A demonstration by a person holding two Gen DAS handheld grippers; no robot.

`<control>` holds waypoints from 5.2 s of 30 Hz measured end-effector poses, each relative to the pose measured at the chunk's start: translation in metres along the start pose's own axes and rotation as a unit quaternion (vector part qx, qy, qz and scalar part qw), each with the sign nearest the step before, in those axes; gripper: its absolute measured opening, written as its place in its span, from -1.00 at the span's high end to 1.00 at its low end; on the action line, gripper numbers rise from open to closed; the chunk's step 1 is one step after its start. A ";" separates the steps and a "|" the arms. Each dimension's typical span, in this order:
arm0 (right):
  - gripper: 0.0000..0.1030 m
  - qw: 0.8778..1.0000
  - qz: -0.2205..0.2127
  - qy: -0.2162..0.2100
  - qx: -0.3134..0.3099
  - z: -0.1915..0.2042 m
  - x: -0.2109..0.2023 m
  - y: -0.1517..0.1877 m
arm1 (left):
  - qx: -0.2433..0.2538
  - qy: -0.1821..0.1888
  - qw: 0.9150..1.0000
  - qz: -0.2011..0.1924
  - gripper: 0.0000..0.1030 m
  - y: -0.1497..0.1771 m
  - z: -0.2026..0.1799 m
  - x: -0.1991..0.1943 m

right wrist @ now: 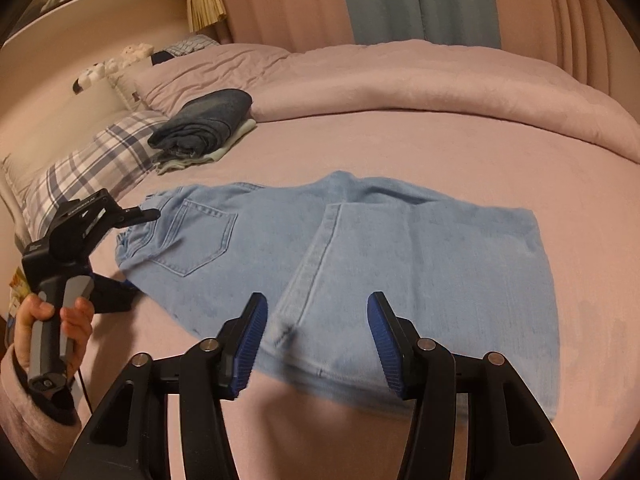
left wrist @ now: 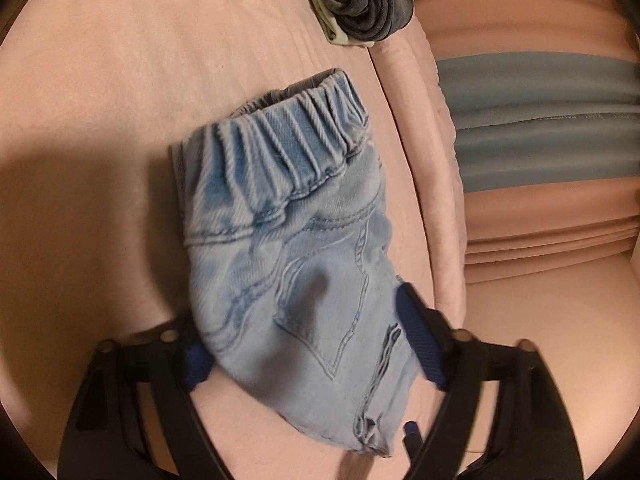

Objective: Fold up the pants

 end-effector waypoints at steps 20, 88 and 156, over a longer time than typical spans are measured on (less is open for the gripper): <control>0.34 0.996 0.082 -0.035 0.005 0.004 0.057 -0.004 | 0.282 -0.038 0.958 -0.045 0.64 0.047 -0.124 -0.018; -0.25 0.943 0.028 -0.045 0.328 -0.200 -0.063 0.031 | 0.359 -0.068 0.919 0.150 -0.86 0.122 -0.102 0.031; 0.57 0.991 0.011 0.108 0.076 -0.145 -0.007 -0.022 | 0.483 -0.122 0.844 0.198 -0.99 0.180 -0.110 0.120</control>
Point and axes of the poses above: each gripper's, at about its wrist camera, not at the fingertips, and x roughly the way its jaws point, z to its left, y to its underside, the point moved 2 cm from there along x, roughly the way its jaws point
